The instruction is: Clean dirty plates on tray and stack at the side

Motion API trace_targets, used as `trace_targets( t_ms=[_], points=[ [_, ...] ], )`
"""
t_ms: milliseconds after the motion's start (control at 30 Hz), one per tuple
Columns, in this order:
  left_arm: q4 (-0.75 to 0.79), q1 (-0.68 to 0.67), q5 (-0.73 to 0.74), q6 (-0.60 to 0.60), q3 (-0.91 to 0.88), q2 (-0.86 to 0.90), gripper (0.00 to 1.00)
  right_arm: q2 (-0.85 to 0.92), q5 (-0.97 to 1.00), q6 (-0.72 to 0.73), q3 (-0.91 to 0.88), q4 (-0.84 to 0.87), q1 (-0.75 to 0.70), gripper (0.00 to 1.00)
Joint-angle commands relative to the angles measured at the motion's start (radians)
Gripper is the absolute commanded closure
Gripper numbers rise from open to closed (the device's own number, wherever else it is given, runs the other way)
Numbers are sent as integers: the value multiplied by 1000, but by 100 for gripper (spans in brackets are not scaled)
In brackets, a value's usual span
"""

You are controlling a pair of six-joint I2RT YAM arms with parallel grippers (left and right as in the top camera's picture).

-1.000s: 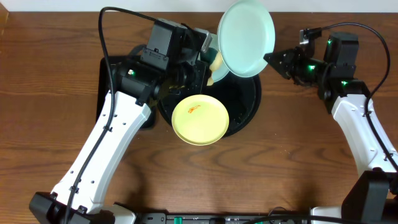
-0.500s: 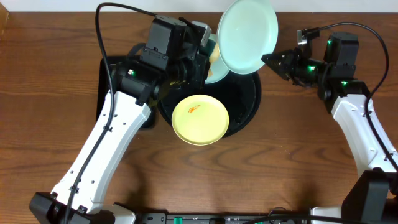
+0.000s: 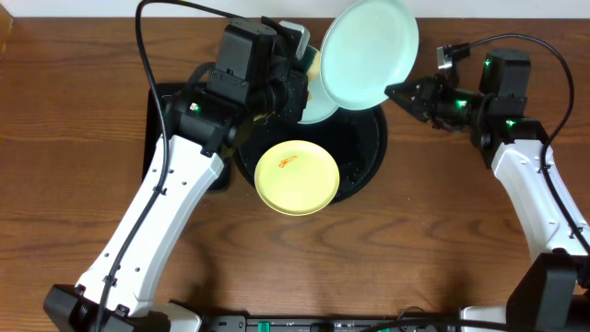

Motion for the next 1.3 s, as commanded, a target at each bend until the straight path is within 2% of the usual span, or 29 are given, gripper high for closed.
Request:
trace_targets(
  t_ms=[0, 333, 433, 600, 700, 800, 900, 1100, 1267],
  points=[
    [21, 3, -8, -5, 6, -6, 92, -3, -59, -59, 18, -12, 16, 99],
    [47, 30, -156, -10, 6, -6, 92, -3, -33, -156, 18, -92, 16, 99],
    [33, 59, -226, -64, 6, -7, 92, -3, 51, -176, 18, -103, 13, 99],
    [-39, 119, -265, -143, 6, -7, 92, -3, 109, -169, 18, -94, -20, 99],
    [-95, 137, -264, -156, 6, -7, 92, -3, 90, -102, 18, -103, -66, 99],
    [-137, 138, -264, -156, 6, -7, 92, -3, 96, -123, 18, -119, -122, 99],
    [-175, 138, -263, -156, 6, -7, 92, -3, 233, -189, 18, -183, -163, 99],
    [-248, 138, -263, -156, 6, -6, 92, -2, 792, -286, 18, -336, -205, 99],
    [-283, 138, -263, -156, 6, -6, 92, 0, 982, -285, 18, -334, -232, 99]
  ],
)
